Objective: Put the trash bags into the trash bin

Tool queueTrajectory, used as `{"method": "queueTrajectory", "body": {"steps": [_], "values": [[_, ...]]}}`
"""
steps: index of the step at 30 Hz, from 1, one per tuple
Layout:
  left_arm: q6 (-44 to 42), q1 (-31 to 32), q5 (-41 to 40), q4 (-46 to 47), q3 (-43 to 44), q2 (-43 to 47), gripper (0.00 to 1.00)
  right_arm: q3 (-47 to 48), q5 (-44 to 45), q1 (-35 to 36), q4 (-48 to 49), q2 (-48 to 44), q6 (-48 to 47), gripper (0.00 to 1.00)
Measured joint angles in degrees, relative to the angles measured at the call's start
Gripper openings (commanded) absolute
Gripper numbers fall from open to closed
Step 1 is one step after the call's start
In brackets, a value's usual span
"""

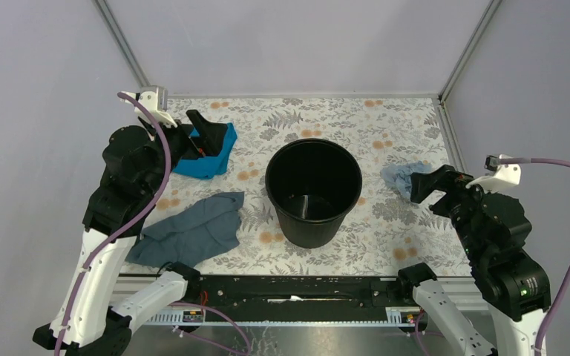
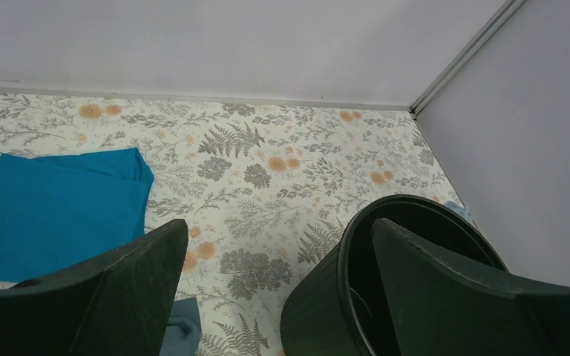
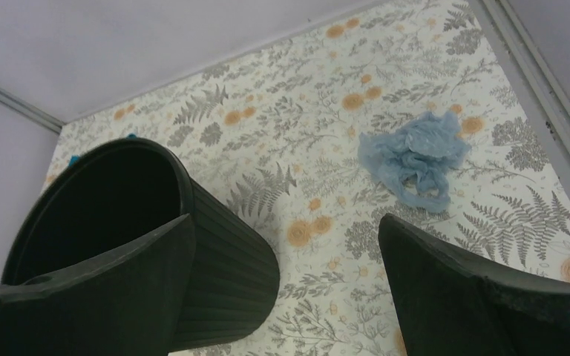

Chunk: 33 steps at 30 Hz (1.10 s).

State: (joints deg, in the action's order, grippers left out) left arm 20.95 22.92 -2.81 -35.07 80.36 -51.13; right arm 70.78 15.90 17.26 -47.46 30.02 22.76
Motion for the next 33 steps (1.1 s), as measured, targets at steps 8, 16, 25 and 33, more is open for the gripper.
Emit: {"method": "queueTrajectory", "body": {"steps": [8,16,25,33], "values": [[-1.4,0.0,-0.02,0.09,-0.59,0.17,0.99,-4.37,-11.76,0.0,-7.43,1.88,0.35,1.0],[-1.73,0.0,0.02,1.95,-6.01,1.53,0.99,-13.51,-28.68,0.0,-16.55,5.29,0.09,1.0],[-1.6,0.0,1.09,4.81,-9.68,1.68,0.99,-22.29,-42.69,0.0,-12.92,6.1,2.58,1.0],[-1.44,0.0,1.33,6.95,-11.74,1.7,0.99,-33.97,-49.64,2.8,1.95,8.13,8.63,1.0]]}}
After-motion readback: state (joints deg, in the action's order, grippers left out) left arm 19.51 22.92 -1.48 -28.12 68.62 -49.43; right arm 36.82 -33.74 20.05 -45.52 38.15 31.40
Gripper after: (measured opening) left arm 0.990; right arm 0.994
